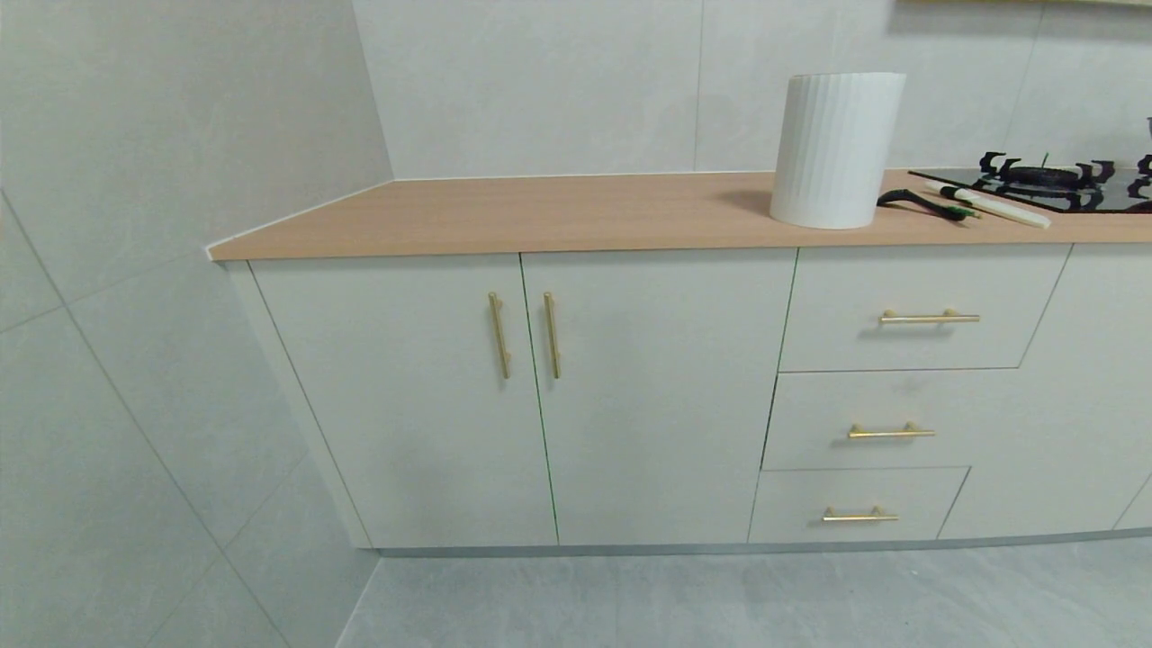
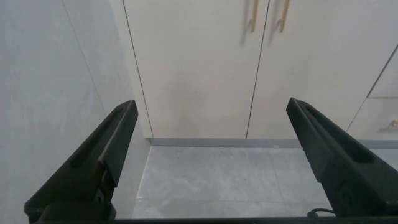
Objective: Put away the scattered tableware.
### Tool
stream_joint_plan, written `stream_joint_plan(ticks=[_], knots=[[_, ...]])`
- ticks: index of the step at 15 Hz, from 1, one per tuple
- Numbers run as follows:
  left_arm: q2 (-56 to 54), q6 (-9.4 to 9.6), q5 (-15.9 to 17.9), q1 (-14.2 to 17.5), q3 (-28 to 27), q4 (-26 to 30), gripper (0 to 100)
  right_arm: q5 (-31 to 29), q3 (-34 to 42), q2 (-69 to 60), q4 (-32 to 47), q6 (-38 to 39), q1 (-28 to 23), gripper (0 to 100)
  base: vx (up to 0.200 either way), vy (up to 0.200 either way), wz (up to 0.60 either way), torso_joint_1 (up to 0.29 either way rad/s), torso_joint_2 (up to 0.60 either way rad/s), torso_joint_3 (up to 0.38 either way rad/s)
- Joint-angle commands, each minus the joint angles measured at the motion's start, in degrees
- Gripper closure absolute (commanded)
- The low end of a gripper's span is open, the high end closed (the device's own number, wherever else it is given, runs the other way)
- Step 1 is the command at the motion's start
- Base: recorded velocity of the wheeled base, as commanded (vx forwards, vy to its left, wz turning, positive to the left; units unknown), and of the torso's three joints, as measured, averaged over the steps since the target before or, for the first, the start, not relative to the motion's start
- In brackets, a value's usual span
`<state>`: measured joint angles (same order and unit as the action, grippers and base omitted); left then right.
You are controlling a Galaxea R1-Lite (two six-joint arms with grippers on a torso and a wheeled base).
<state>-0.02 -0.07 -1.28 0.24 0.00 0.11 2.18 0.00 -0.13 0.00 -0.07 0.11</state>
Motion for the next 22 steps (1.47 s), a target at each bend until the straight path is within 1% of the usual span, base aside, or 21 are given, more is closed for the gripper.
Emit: stream_joint_plan(ticks=[1,2,5,16,19,22], knots=[[0.02,0.16,0.05,0.02,0.00,0.07,0,0.02,0.00,0.13,0.00,-0.10,-0.02,0,0.000,0.000,0.00,0.000,0.00,0.000],[0.02,0.25,0.05,0.02,0.00,0.07,0,0.02,0.00,0.13,0.00,-0.01,0.07,0,0.000,0.000,0.00,0.000,0.00,0.000],[0.02,-0.01,0.05,0.02,0.00,0.07,0,-0.07,0.00,0.13,0.00,0.16,-0.02,0,0.000,-0.200,0.00,0.006,0.00,0.004],[0.02,0.25,-0.04,0.02,0.00,0.07,0,-0.07,0.00,0.13,0.00,0.07,-0.02,0,0.000,-0.200,0.00,0.004,0.00,0.001],[0.02,0.16,0.05,0.02,0.00,0.07,0,-0.07,0.00,0.13,0.00,0.16,-0.02,0,0.000,0.000,0.00,0.000,0.00,0.000],[0.02,0.51,0.05,0.02,0.00,0.07,0,-0.07,0.00,0.13,0.00,0.07,0.07,0,0.000,0.000,0.00,0.000,0.00,0.000]])
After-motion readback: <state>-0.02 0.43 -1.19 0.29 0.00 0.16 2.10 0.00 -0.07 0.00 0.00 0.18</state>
